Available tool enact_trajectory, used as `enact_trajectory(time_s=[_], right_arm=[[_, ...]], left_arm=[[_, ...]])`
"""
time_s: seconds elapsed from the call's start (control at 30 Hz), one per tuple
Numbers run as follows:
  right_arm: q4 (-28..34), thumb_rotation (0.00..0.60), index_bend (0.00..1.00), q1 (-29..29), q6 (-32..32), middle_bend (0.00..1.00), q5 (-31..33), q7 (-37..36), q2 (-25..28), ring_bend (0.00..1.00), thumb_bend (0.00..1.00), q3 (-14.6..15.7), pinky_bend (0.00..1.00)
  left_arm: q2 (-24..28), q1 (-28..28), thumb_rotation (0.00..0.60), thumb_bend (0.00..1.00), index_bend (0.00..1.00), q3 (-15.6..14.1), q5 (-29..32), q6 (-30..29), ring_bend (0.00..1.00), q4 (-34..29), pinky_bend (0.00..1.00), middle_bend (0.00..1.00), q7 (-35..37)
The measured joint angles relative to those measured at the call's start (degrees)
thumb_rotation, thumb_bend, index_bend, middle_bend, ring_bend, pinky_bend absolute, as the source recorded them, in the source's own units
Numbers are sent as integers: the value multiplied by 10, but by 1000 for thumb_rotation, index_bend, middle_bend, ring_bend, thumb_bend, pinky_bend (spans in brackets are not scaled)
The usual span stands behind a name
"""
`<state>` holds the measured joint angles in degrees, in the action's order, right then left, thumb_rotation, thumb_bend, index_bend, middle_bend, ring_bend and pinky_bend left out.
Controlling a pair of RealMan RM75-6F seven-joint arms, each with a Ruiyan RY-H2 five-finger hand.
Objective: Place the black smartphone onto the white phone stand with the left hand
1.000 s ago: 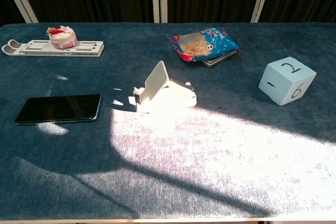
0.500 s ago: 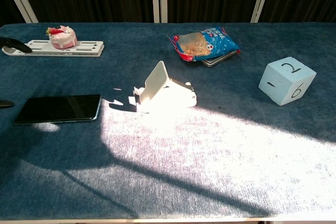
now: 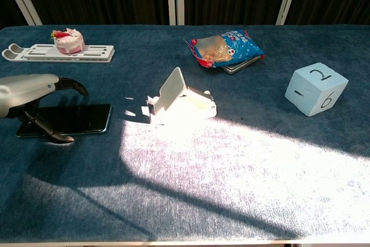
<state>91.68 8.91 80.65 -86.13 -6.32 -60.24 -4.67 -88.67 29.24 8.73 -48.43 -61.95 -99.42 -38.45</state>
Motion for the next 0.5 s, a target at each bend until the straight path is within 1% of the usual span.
enact_trajectory(time_s=[0.17, 0.27, 0.37, 0.43, 0.5], right_arm=[[-2, 600, 0, 0, -2, 0, 3, 0, -2, 0, 110, 1, 43], [-2, 600, 0, -1, -3, 0, 5, 0, -2, 0, 108, 1, 43], [-2, 600, 0, 0, -4, 0, 6, 1, -2, 0, 109, 1, 43], [-1, 600, 0, 0, -5, 0, 6, 2, -2, 0, 109, 1, 44], [0, 600, 0, 0, -5, 0, 6, 3, -2, 0, 108, 2, 43]], left_arm=[[-18, 14, 600, 112, 192, -2, 12, -6, 2, 21, 0, 95, -3], [-25, 20, 600, 114, 215, -5, 22, -14, 9, 26, 0, 114, -13], [-28, 24, 600, 121, 260, -10, 26, -19, 45, 26, 0, 164, -14], [-31, 25, 600, 135, 304, -12, 23, -19, 95, 29, 0, 226, -7], [-34, 26, 600, 145, 323, -13, 20, -18, 125, 35, 4, 262, 0]])
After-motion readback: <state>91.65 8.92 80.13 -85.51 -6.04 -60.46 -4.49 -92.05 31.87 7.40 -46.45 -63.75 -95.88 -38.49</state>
